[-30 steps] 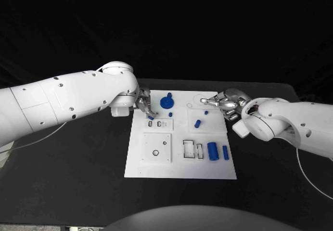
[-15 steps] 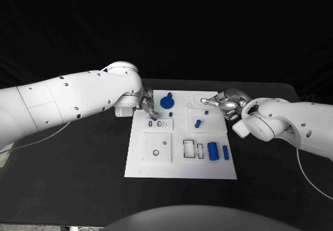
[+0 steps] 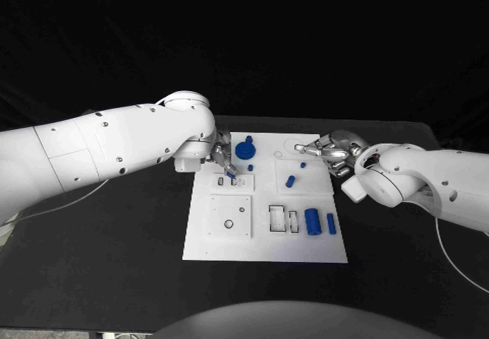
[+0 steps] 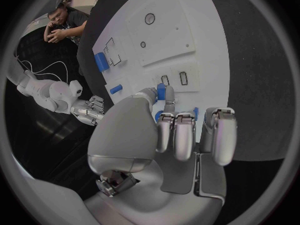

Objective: Assemble the parts on the task board

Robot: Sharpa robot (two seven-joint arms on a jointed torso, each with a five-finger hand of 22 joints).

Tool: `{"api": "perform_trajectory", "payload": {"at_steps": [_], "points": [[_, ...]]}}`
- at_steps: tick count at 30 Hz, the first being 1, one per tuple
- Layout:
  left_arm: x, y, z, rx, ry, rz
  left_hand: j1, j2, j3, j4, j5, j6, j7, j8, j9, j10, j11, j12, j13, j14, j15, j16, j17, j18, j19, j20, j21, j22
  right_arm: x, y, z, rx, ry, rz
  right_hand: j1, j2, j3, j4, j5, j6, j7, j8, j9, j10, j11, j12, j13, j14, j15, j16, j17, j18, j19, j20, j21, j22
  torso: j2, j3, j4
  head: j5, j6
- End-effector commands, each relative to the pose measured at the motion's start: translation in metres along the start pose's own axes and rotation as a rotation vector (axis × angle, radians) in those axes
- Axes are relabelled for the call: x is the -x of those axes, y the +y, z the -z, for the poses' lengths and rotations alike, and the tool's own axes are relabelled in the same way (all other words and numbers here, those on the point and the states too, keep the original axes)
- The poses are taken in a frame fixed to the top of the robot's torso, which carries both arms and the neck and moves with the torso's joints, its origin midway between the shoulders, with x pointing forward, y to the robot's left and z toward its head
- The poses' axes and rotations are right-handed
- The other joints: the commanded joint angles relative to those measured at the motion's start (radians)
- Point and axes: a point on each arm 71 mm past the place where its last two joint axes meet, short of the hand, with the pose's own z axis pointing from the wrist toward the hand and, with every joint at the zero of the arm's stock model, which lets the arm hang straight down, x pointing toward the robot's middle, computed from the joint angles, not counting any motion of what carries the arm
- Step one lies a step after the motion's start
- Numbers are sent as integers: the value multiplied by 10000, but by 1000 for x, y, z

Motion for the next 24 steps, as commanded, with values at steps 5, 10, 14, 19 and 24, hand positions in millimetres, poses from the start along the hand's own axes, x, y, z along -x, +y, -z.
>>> {"api": "perform_trajectory", "payload": {"at_steps": [5, 10, 14, 19, 24], "points": [[-3, 2, 0, 957, 12, -213, -90, -18, 33, -13, 49, 480, -430, 43, 175, 1053, -134, 64, 2630, 1039, -49, 26, 2632, -73, 1069, -69, 24, 2634, -1, 0, 0, 77, 41, 90, 24, 77, -66, 15, 53, 11, 35, 32, 14, 1065, 57, -50, 2614, 1043, 75, 41, 2634, -66, 1047, 86, 45, 2633, 6, -10, 5, 12, -24], [-6, 3, -1, 1106, 11, -375, -131, -45, 28, -11, 58, 481, -435, 48, 194, 1053, -139, 64, 2630, 1039, -54, 26, 2632, -73, 1069, -79, 24, 2634, -1, 0, 0, 80, 50, 91, 24, 77, -66, 15, 53, 11, 35, 32, 14, 1065, 57, -50, 2614, 1043, 75, 41, 2634, -66, 1047, 86, 45, 2633, 4, -9, 4, 16, -42], [-9, 3, -2, 1235, 61, -491, -258, -60, 19, 6, 64, 489, -438, 53, 230, 1053, -147, 64, 2630, 1039, -64, 26, 2632, -73, 1069, -100, 24, 2634, -1, 0, 0, 80, 48, 92, 24, 77, -66, 15, 53, 11, 35, 32, 14, 1065, 57, -50, 2614, 1043, 75, 41, 2634, -66, 1047, 86, 45, 2633, -11, -6, 14, 37, -44], [-11, 4, -3, 1376, 84, -550, -352, -68, 10, 8, 64, 491, -443, 53, 254, 1053, -151, 64, 2630, 1039, -68, 26, 2632, -73, 1069, -115, 24, 2634, -1, 1, 0, 88, 63, 93, 24, 77, -66, 15, 53, 11, 35, 32, 14, 1065, 57, -50, 2614, 1043, 75, 41, 2634, -66, 1047, 86, 45, 2633, 8, -8, 11, 56, -33], [-14, 5, -6, 1520, 131, -660, -421, -76, 1, 9, 62, 482, -444, 45, 269, 1053, -153, 64, 2630, 1039, -71, 26, 2632, -73, 1069, -127, 24, 2634, -1, 1, 0, 87, 58, 95, 24, 77, -66, 15, 53, 11, 35, 32, 14, 1065, 57, -50, 2614, 1043, 75, 41, 2634, -66, 1047, 86, 45, 2633, -8, -11, 7, 54, -71]]}}
